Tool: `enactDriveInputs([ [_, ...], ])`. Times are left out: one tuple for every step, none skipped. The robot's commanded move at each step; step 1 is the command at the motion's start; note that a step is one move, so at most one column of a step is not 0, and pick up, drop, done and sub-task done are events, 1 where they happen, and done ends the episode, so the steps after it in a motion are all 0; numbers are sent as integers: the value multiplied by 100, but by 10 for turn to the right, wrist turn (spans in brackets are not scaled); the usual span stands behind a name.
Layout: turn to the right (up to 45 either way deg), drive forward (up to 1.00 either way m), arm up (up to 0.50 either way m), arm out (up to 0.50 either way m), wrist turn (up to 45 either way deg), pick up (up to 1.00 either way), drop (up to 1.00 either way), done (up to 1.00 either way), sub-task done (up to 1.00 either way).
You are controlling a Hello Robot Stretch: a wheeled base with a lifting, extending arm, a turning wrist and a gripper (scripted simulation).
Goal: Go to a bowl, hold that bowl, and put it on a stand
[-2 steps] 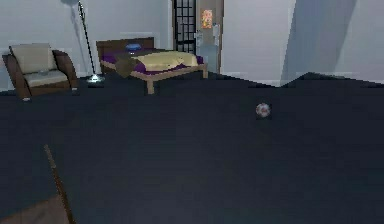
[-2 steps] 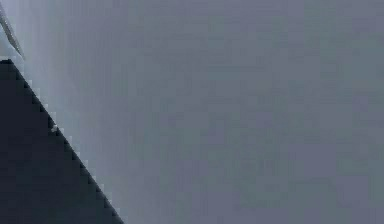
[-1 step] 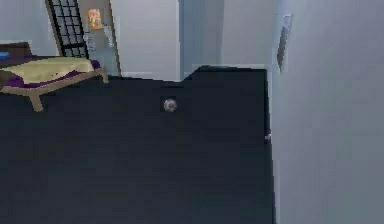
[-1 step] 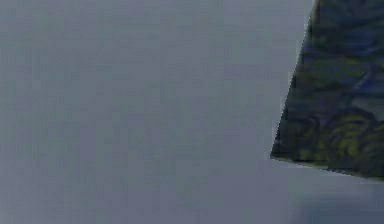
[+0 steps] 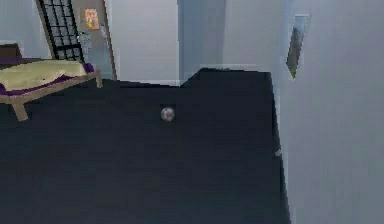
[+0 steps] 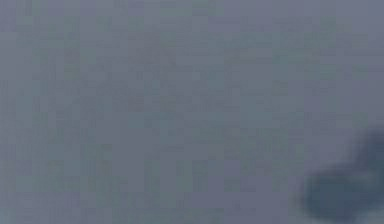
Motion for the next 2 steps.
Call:
enactDriveInputs([
  [-450, 0, 0, 0, 0, 0, 0, 0, 0],
  [-210, 0, 0, 0, 0, 0, 0, 0, 0],
])
